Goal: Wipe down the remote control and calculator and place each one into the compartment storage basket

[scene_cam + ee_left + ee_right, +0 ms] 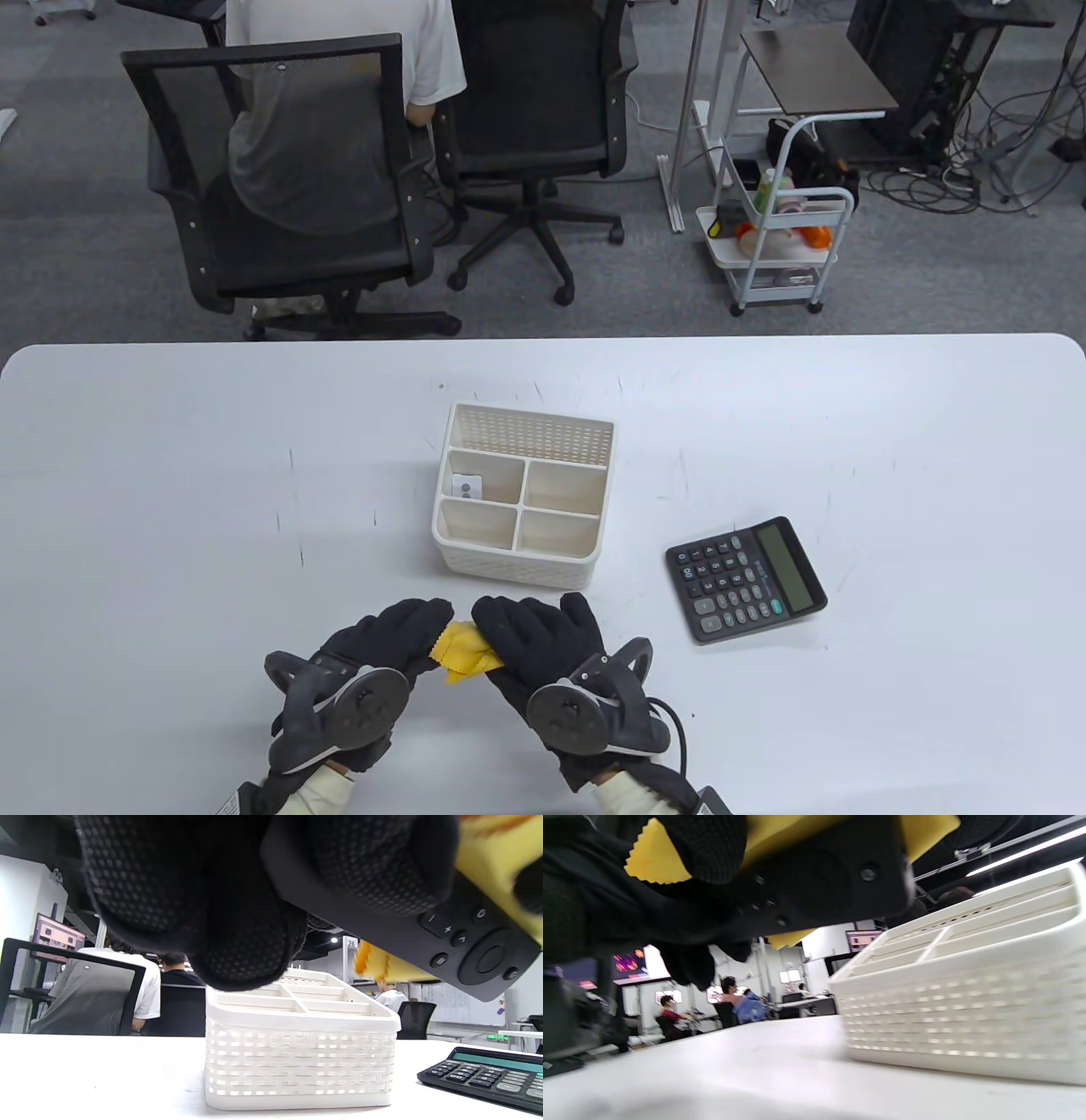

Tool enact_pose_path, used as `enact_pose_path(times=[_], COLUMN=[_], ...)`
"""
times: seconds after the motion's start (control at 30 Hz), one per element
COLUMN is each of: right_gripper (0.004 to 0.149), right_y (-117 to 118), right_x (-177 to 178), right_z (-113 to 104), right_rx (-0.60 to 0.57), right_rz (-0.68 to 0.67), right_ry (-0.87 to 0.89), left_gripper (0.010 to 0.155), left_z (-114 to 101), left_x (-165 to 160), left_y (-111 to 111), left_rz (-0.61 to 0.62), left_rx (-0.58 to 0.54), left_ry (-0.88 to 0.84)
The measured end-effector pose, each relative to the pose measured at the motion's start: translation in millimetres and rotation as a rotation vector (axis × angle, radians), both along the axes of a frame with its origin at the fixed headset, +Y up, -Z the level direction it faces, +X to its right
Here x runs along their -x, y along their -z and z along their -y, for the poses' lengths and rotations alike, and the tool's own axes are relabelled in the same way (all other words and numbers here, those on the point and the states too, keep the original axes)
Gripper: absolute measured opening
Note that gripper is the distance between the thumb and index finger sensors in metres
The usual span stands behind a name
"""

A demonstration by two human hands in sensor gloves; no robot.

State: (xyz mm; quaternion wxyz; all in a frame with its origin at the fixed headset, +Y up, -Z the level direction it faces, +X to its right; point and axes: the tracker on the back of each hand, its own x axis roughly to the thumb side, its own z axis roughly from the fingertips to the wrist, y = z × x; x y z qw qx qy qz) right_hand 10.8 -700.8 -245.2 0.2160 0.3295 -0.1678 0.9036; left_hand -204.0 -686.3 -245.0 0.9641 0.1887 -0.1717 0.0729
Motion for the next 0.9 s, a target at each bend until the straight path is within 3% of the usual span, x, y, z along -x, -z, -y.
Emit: enact_pose_path(times=[0.13, 0.33, 0.5, 0.67, 0.9], right_gripper=[0.056, 0.056, 0.054, 0.055, 0.055], right_y=[3.7, 12.2, 11.3, 13.8, 10.0], right_x=[2.9, -6.5, -9.7, -1.2, -9.5], right_z=[1.3, 5.2, 4.5, 10.9, 4.7], right_rx=[0.062, 0.177, 0.212, 0.305, 0.172], right_rz=[-0.027, 0.083, 0.005, -0.062, 0.016], right_ry=[0.028, 0.024, 0.127, 0.131, 0.110], left_gripper=[0.049, 0.050, 0.051, 0.051, 0.050], left_z=[-2.8, -2.6, 1.4, 0.4, 3.3], left_x=[-3.7, 2.4, 13.6, 6.1, 26.2], left_y=[-4.0, 0.6, 5.6, 4.4, 12.7], left_rz=[0.023, -0.002, -0.021, 0.005, -0.047], left_rx=[-0.034, -0.025, 0.039, 0.045, 0.147], left_ry=[0.005, -0.011, -0.080, -0.038, -0.133])
